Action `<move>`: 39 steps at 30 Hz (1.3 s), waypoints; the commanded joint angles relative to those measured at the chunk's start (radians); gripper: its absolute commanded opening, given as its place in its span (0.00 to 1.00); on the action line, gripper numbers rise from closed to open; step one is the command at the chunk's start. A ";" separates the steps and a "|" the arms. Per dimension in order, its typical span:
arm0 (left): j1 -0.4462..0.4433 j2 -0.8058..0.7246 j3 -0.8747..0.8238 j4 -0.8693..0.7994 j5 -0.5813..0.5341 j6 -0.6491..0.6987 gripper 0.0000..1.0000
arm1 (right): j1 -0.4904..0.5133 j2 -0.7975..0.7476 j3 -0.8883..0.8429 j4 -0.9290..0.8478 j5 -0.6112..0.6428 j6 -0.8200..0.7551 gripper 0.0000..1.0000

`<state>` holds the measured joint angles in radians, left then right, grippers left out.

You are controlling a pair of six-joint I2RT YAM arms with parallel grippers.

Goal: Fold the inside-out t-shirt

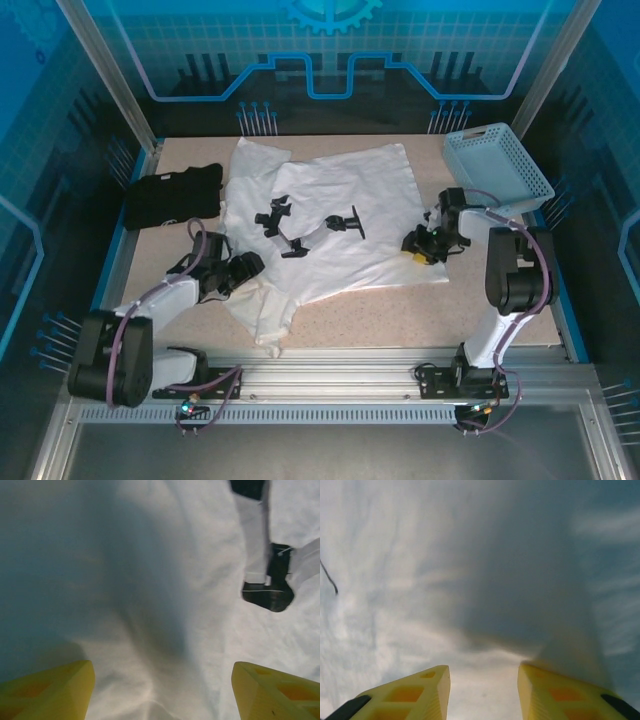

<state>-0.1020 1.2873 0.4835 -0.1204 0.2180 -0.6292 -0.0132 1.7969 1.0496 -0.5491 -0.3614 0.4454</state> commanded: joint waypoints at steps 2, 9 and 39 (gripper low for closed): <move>-0.001 0.118 0.072 0.066 0.035 0.003 0.74 | -0.070 0.030 0.074 -0.008 0.066 0.016 0.40; -0.001 0.240 0.220 0.057 0.043 0.043 0.74 | 0.061 -0.100 0.138 -0.058 0.132 -0.121 0.42; 0.045 0.130 0.060 0.105 0.046 0.003 0.75 | 1.148 0.288 0.418 -0.065 0.376 0.052 0.47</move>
<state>-0.0711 1.4002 0.5640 -0.0574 0.2344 -0.6228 1.1141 2.0525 1.4429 -0.5224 -0.0689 0.4610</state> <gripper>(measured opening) 0.747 0.493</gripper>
